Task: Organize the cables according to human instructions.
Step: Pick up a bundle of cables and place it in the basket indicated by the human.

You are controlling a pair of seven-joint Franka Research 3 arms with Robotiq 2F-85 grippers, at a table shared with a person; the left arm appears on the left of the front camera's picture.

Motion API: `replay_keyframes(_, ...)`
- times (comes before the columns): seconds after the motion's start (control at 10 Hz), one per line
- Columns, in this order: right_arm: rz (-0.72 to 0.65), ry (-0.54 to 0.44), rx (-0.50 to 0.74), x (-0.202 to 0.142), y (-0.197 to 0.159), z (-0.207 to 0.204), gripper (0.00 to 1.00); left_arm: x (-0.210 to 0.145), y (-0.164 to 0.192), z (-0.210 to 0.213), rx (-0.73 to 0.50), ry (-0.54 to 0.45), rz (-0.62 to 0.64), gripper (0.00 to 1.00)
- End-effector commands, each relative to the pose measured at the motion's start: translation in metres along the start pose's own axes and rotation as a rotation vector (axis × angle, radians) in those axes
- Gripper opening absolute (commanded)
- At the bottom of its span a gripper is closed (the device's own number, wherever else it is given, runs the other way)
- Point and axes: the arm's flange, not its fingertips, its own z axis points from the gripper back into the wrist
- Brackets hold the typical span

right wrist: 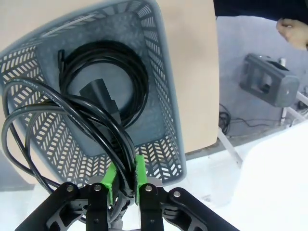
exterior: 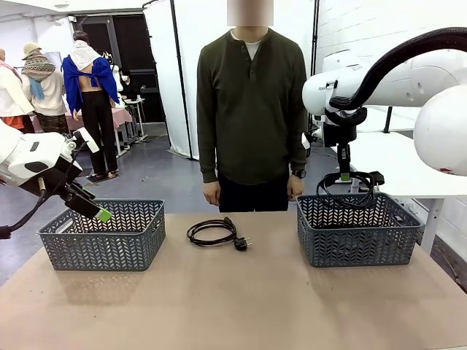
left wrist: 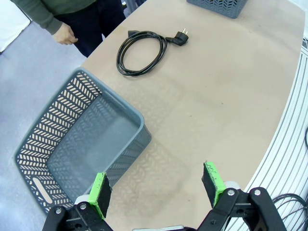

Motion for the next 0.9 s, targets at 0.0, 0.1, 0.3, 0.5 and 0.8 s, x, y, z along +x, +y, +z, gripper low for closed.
replay_keyframes(0.0, -0.006, 0.002, 0.001, -0.002, 0.001, 0.001, 0.00, -0.001, 0.001, 0.000, -0.001, -0.002, 0.006, 1.00)
replay_keyframes(0.1, -0.006, 0.002, 0.001, -0.002, 0.001, 0.001, 0.00, -0.001, 0.001, 0.000, -0.001, -0.002, 0.006, 1.00)
replay_keyframes(0.3, -0.006, 0.002, 0.001, -0.002, 0.001, 0.001, 0.00, -0.001, 0.001, 0.000, -0.001, -0.002, 0.006, 1.00)
replay_keyframes(0.5, 0.052, -0.019, -0.003, 0.001, -0.001, -0.005, 0.00, -0.001, 0.001, 0.000, -0.001, -0.002, 0.006, 1.00)
replay_keyframes(0.8, 0.158, -0.069, -0.012, -0.004, 0.003, -0.019, 0.00, -0.001, 0.001, 0.000, -0.001, -0.002, 0.006, 1.00)
